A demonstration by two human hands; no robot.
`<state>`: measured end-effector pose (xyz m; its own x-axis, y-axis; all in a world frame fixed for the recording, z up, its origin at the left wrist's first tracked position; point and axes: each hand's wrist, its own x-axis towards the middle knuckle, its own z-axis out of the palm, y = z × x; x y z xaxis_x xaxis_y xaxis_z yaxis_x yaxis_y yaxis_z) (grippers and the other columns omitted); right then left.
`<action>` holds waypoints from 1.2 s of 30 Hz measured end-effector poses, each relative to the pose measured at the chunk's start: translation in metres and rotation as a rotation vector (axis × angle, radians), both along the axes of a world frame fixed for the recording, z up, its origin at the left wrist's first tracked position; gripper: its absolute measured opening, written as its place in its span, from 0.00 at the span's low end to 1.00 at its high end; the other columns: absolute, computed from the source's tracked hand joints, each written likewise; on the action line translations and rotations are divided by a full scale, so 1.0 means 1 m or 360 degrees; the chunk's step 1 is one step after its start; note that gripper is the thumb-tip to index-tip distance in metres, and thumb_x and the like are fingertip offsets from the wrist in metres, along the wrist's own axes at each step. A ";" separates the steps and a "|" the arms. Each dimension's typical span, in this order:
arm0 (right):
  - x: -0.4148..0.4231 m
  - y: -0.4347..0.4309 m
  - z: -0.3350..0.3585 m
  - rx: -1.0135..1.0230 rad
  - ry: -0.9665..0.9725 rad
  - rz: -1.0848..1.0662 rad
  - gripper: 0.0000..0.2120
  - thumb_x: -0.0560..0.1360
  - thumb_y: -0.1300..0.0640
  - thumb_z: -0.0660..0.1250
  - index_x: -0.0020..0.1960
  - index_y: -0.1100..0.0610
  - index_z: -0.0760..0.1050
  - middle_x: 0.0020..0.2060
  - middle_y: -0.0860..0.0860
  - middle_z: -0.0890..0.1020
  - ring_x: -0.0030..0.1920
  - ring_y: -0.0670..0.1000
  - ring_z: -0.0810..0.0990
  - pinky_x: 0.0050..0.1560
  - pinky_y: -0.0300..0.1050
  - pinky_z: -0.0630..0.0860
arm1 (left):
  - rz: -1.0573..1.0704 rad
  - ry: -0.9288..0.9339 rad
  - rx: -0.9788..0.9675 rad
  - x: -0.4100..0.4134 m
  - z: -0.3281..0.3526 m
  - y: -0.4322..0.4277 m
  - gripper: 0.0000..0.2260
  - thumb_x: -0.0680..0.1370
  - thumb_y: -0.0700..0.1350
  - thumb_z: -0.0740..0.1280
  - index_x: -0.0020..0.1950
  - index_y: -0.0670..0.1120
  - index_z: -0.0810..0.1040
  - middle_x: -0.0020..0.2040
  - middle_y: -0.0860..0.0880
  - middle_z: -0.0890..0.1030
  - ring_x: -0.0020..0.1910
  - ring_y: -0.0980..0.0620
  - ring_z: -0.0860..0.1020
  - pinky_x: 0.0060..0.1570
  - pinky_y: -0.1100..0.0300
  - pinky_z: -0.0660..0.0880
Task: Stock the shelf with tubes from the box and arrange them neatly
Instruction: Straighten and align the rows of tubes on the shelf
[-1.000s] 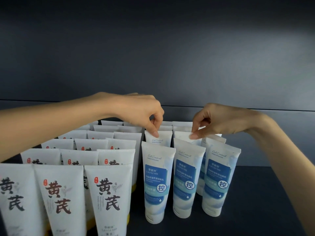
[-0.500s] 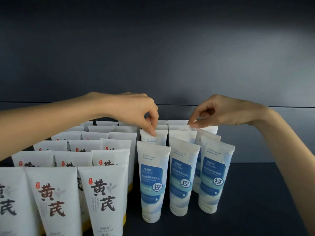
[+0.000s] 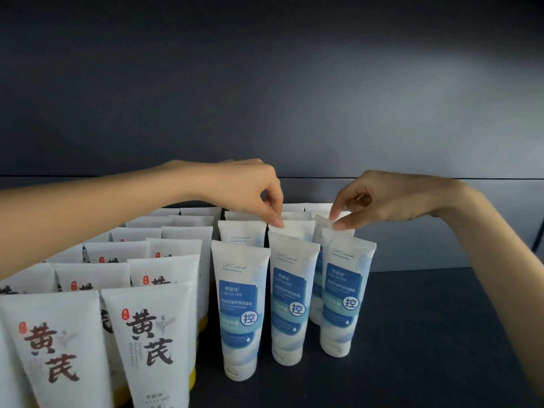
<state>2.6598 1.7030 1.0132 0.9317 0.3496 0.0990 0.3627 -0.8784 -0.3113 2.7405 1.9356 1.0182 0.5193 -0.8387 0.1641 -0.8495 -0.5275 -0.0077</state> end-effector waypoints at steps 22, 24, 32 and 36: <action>0.007 -0.018 -0.002 -0.0018 0.0015 -0.0111 0.08 0.71 0.55 0.74 0.34 0.48 0.80 0.20 0.43 0.64 0.25 0.44 0.62 0.27 0.31 0.60 | 0.0027 -0.0009 0.0039 -0.008 -0.003 -0.004 0.09 0.71 0.57 0.72 0.35 0.53 0.81 0.36 0.57 0.76 0.34 0.64 0.71 0.34 0.60 0.65; 0.007 -0.018 -0.001 -0.0016 0.0021 -0.0100 0.08 0.71 0.54 0.74 0.33 0.48 0.80 0.20 0.44 0.64 0.25 0.44 0.61 0.27 0.31 0.60 | 0.0025 -0.0015 0.0044 -0.007 -0.003 -0.004 0.09 0.71 0.57 0.72 0.35 0.53 0.81 0.36 0.57 0.76 0.34 0.65 0.71 0.33 0.61 0.64; 0.009 -0.018 -0.002 0.0027 0.0077 -0.0078 0.08 0.70 0.50 0.74 0.33 0.48 0.81 0.23 0.44 0.66 0.29 0.45 0.63 0.32 0.35 0.61 | 0.0010 -0.0001 0.0026 -0.006 -0.003 -0.004 0.09 0.71 0.57 0.72 0.35 0.53 0.81 0.36 0.54 0.77 0.33 0.61 0.70 0.33 0.59 0.67; 0.010 -0.018 -0.003 0.0038 0.0071 -0.0086 0.07 0.70 0.50 0.74 0.34 0.47 0.81 0.24 0.43 0.67 0.28 0.44 0.64 0.34 0.37 0.62 | 0.0043 -0.0027 0.0033 -0.008 -0.004 -0.003 0.09 0.71 0.58 0.71 0.37 0.54 0.81 0.37 0.55 0.78 0.35 0.63 0.71 0.33 0.61 0.65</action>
